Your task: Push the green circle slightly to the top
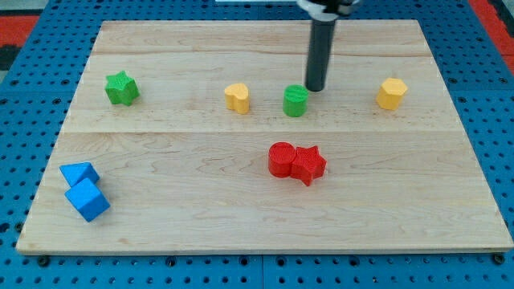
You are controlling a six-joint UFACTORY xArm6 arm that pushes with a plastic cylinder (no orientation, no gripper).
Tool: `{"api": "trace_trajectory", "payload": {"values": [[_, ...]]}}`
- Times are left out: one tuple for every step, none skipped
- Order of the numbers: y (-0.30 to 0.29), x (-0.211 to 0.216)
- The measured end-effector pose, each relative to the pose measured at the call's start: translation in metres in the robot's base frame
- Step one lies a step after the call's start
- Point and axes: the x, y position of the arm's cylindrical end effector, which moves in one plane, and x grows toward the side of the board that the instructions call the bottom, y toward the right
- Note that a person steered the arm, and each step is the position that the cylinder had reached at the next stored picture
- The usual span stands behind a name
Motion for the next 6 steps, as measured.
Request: {"api": "trace_trajectory", "payload": {"values": [[0.033, 0.027], [0.029, 0.066], [0.005, 0.078], [-0.01, 0.058], [-0.023, 0.073], [-0.04, 0.078]]}}
